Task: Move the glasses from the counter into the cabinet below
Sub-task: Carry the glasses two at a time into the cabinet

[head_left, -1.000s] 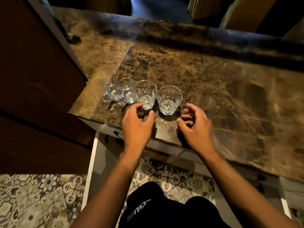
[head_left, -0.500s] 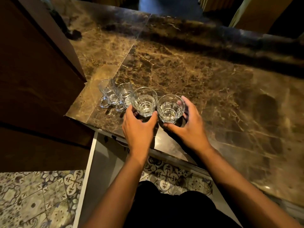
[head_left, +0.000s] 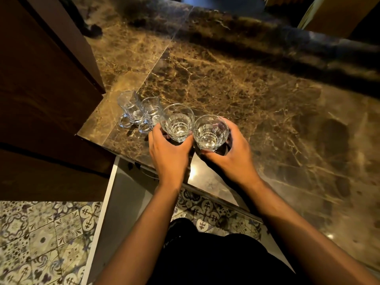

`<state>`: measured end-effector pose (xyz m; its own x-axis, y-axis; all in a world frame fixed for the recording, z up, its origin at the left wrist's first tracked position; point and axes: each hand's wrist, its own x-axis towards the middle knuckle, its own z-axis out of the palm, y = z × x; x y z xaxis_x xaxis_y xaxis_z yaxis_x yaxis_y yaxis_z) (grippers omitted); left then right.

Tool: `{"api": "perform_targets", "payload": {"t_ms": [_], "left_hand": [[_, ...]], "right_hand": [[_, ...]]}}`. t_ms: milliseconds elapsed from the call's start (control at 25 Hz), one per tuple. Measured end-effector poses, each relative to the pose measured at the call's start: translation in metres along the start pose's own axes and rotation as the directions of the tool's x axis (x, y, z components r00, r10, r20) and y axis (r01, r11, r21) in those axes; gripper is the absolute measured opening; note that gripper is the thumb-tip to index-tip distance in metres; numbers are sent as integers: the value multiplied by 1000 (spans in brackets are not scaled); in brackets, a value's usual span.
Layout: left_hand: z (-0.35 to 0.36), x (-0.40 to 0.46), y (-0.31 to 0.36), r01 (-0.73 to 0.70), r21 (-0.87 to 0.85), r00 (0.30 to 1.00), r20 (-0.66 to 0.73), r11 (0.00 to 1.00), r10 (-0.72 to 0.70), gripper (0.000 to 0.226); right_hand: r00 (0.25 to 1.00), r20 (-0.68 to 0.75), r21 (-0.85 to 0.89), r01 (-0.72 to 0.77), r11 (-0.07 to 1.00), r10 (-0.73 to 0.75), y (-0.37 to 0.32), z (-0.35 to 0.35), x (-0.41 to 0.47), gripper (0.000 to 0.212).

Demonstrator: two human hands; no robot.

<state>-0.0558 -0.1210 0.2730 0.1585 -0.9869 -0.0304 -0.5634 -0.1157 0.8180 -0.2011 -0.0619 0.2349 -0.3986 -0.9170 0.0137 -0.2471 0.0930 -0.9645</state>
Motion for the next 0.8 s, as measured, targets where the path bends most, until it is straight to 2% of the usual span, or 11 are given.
{"api": "perform_targets", "payload": {"t_ms": [240,560,800], "left_hand": [[7,-7,2,-90,30,995,39,996,89,73],[10,-23,2,-80,-57,993,79,995,84,66],[-8,-53,-5,-109,-68,990,80,992,114,65]], "right_hand": [[998,-61,-38,-6,999,4,3,-24,-10,88],[994,-107,-97,3,995,-14,-4,-48,-28,79],[998,-60,-112,16,994,-23,-6,-60,-55,80]]}}
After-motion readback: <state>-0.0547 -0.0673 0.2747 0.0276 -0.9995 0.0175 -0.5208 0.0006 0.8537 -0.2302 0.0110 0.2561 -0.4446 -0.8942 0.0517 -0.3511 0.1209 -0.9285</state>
